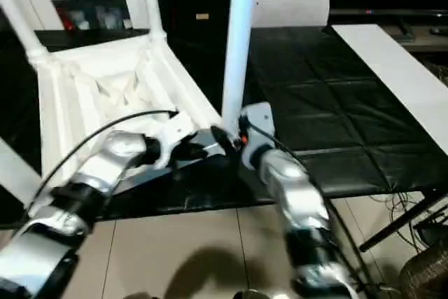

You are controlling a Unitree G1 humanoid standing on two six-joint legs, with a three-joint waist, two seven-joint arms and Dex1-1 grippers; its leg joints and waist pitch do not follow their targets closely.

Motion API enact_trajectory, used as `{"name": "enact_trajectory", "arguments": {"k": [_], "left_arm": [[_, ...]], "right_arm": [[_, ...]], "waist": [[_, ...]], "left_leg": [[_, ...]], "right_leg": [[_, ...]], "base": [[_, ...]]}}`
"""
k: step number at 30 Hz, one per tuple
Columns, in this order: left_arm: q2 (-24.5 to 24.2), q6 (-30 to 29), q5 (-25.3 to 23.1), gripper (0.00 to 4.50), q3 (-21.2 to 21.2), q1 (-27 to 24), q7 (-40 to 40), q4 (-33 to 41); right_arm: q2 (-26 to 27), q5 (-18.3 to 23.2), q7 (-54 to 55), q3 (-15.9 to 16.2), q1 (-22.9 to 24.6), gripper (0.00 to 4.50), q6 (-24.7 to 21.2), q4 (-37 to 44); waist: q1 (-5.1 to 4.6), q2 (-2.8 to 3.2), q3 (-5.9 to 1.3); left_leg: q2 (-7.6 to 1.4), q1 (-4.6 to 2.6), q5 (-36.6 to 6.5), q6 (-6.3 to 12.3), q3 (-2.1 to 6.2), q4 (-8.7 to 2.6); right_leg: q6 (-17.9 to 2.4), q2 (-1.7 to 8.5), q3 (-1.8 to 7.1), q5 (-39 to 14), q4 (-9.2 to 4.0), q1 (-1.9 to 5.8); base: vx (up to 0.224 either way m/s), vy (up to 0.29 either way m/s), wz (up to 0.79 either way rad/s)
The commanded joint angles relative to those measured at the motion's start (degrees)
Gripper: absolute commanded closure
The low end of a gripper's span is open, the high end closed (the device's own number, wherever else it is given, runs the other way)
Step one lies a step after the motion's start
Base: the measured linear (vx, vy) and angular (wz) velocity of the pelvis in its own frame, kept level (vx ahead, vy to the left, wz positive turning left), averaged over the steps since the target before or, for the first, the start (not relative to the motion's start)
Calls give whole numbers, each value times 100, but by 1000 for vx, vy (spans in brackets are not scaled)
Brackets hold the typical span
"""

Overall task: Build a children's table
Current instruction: Rotate leg to tighten

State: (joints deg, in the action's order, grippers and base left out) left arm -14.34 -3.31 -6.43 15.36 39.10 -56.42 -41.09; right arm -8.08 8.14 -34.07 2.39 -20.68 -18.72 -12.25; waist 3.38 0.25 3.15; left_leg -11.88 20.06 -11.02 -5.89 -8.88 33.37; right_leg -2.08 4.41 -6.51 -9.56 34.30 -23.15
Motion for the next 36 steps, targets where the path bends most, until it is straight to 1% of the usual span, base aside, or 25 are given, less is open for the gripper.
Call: {"name": "enact_trajectory", "arguments": {"k": [1, 4, 5, 7, 8, 9, 10, 11, 12, 13, 14, 15, 16, 17, 19, 20, 23, 24, 25, 26, 27, 29, 30, 31, 36], "left_arm": [[-75, 430, 7, 450, 233, -37, -510, 159], [-217, 617, 89, 450, 294, -79, -954, 131], [-286, 674, 125, 450, 326, -95, -1166, 131], [-404, 790, 155, 450, 391, -116, -1470, 121], [-554, 935, 174, 450, 473, -129, -1829, 92], [-557, 940, 175, 450, 475, -129, -1839, 90], [-588, 971, 180, 450, 492, -131, -1913, 82], [-644, 1038, 179, 450, 535, -136, -2052, 75], [-665, 1048, 181, 450, 553, -142, -2108, 83], [-732, 1082, 189, 450, 612, -164, -2307, 114], [-777, 1104, 195, 450, 654, -182, -2459, 141], [-811, 1152, 191, 450, 699, -201, -2573, 171], [-832, 1190, 188, 450, 729, -211, -2641, 186], [-850, 1224, 187, 450, 761, -219, -2709, 202], [-875, 1283, 186, 450, 817, -234, -2808, 235], [-877, 1306, 181, 450, 828, -232, -2837, 233], [-879, 1335, 172, 450, 839, -228, -2877, 228], [-878, 1344, 170, 450, 843, -227, -2888, 229], [-880, 1363, 165, 450, 852, -218, -2904, 219], [-876, 1393, 155, 450, 864, -200, -2924, 197], [-875, 1429, 146, 450, 874, -181, -2951, 171], [-876, 1437, 148, 450, 879, -177, -2961, 167], [-876, 1438, 153, 450, 886, -174, -2964, 169], [-876, 1438, 154, 450, 888, -173, -2964, 170], [-871, 1472, 148, 450, 893, -146, -2966, 131]], "right_arm": [[-218, 192, -664, 153, 34, 46, 74, 295], [-626, 281, -1291, 202, 120, 46, 181, 348], [-786, 321, -1553, 227, 130, 46, 237, 351], [-1006, 415, -1924, 257, 124, 46, 260, 350], [-1225, 509, -2317, 298, 81, 46, 295, 313], [-1230, 511, -2327, 300, 79, 46, 296, 312], [-1275, 530, -2407, 309, 70, 46, 306, 303], [-1351, 569, -2579, 339, 39, 46, 319, 262], [-1374, 583, -2641, 349, 26, 46, 326, 241], [-1456, 631, -2873, 387, -24, 46, 345, 161], [-1519, 667, -3058, 420, -64, 46, 357, 96], [-1553, 708, -3207, 458, -106, 46, 347, 35], [-1573, 736, -3300, 484, -133, 61, 339, -4], [-1603, 767, -3426, 522, -153, 72, 347, -35], [-1686, 866, -3803, 646, -184, 92, 291, -44], [-1716, 875, -3920, 702, -188, 92, 281, -34], [-1752, 857, -4045, 776, -192, 119, 278, -32], [-1769, 814, -4088, 821, -194, 137, 308, -50], [-1775, 784, -4133, 861, -209, 137, 362, -100], [-1780, 757, -4190, 907, -237, 148, 400, -154], [-1771, 753, -4239, 935, -288, 158, 420, -223], [-1768, 758, -4265, 944, -317, 173, 419, -252], [-1775, 769, -4300, 954, -345, 192, 415, -273], [-1776, 771, -4307, 956, -351, 192, 414, -277], [-1801, 814, -4425, 984, -402, 227, 372, -303]], "waist": [[28, 10, -410], [45, 9, -394], [78, 22, -401], [101, 11, -402], [125, 15, -407], [160, 21, -412], [168, 21, -413], [174, -11, -415], [183, -3, -421], [191, 2, -417], [197, -15, -418], [203, -19, -413], [201, -12, -403], [208, -46, -409], [229, -40, -407], [236, -48, -409], [281, -41, -415], [283, -50, -418], [290, -49, -418], [288, -67, -420], [287, -55, -423], [294, -56, -425], [296, -55, -430], [293, -59, -432], [296, -70, -435]], "left_leg": [[-106, 30, -756, 495, -31, -336], [-116, -1, -925, 456, -45, -337], [-134, -13, -935, 443, -35, -340], [-137, -12, -934, 434, -43, -336], [-133, -7, -931, 452, -38, -337], [-145, -4, -859, 460, -41, -334], [-147, -3, -836, 458, -40, -334], [-149, -2, -813, 453, -44, -333], [-143, 5, -805, 452, -40, -329], [-142, 7, -816, 453, -44, -327], [-137, 16, -833, 462, -45, -326], [-145, 17, -809, 468, -48, -325], [-149, 13, -825, 466, -52, -328], [-144, 15, -822, 460, -58, -323], [-155, 13, -834, 478, -54, -325], [-155, 10, -806, 488, -57, -323], [-163, 5, -738, 476, -57, -320], [-161, 3, -727, 470, -59, -319], [-157, 6, -716, 457, -58, -320], [-157, 7, -710, 453, -59, -321], [-147, 14, -711, 445, -59, -316], [-147, 14, -687, 440, -59, -315], [-149, 12, -670, 440, -59, -314], [-148, 17, -639, 449, -60, -310], [-149, 18, -603, 474, -65, -303]], "right_leg": [[-901, 392, 348, -1166, -430, 418], [-878, 390, 347, -1516, -469, 377], [-871, 403, 352, -1509, -462, 375], [-923, 394, 362, -1418, -443, 369], [-942, 392, 359, -1368, -440, 384], [-973, 399, 367, -1247, -414, 377], [-993, 398, 365, -1198, -407, 375], [-1024, 397, 363, -1134, -396, 377], [-1040, 397, 355, -1125, -382, 390], [-1035, 406, 352, -1183, -391, 387], [-1019, 407, 343, -1286, -397, 399], [-1001, 406, 344, -1344, -399, 390], [-993, 406, 347, -1397, -415, 377], [-967, 409, 348, -1452, -419, 386], [-944, 411, 342, -1530, -414, 381], [-930, 405, 342, -1536, -417, 375], [-921, 410, 348, -1491, -406, 365], [-921, 409, 349, -1477, -405, 365], [-915, 405, 347, -1472, -400, 366], [-909, 406, 346, -1471, -398, 369], [-906, 410, 340, -1511, -402, 370], [-877, 408, 345, -1515, -402, 372], [-884, 406, 344, -1484, -396, 373], [-896, 401, 343, -1420, -389, 374], [-922, 399, 343, -1349, -378, 375]], "base": [[0, 0, 0], [0, 0, 0], [0, 0, 0], [0, 0, 0], [0, 0, 0], [0, 0, 0], [0, 0, 0], [0, 0, 0], [0, 0, 0], [0, 0, 0], [0, 0, 0], [0, 0, 0], [0, 0, 0], [0, 0, 0], [0, 0, 0], [0, 0, 0], [0, 0, 0], [0, 0, 0], [0, 0, 0], [0, 0, 0], [0, 0, 0], [0, 0, 0], [0, 0, 0], [0, 0, 0], [0, 0, 0]]}}
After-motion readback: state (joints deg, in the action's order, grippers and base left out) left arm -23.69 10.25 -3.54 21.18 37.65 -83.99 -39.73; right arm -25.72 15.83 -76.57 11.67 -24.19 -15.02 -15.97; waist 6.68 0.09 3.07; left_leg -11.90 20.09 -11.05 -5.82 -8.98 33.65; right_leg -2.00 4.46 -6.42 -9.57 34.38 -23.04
